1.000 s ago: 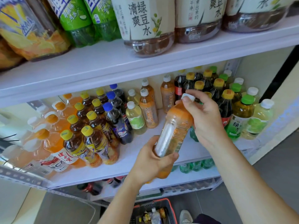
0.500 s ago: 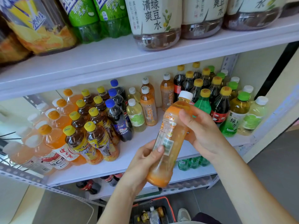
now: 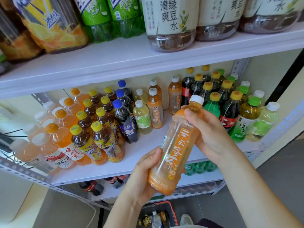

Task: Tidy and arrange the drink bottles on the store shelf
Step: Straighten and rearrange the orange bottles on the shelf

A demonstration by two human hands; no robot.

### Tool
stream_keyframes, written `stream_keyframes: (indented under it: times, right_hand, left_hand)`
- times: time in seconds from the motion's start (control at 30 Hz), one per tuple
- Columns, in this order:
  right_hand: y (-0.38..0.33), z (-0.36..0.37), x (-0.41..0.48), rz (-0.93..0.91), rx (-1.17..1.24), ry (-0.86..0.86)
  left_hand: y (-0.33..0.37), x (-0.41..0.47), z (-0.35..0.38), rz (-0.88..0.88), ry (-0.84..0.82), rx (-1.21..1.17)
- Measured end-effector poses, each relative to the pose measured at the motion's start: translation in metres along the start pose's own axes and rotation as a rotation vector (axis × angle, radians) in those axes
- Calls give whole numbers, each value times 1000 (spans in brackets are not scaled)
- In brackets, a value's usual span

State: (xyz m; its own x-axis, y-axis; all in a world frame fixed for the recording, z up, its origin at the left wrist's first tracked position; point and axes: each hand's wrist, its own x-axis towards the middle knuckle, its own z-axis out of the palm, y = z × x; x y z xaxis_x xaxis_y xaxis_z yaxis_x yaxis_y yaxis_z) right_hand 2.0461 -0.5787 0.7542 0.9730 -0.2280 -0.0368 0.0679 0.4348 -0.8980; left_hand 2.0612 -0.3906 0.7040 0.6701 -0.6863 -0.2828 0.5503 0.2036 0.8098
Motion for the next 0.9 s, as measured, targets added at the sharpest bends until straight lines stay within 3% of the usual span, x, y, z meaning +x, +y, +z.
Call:
stream_keyframes:
  times: [0.33, 0.47, 0.7, 0.9]
  right_hand:
    - [4, 5, 5, -106, -131, 48]
    - [6, 5, 6, -117, -110, 60]
    - [20, 1, 2, 70, 149, -209]
    - [23, 10, 4, -72, -37, -2]
  left_hand:
    - [0, 4, -1, 123, 72, 306]
    - [2, 4, -2, 159, 96, 243]
    - [1, 2, -1, 24, -44, -60]
    - [5, 6, -6, 79, 42, 140]
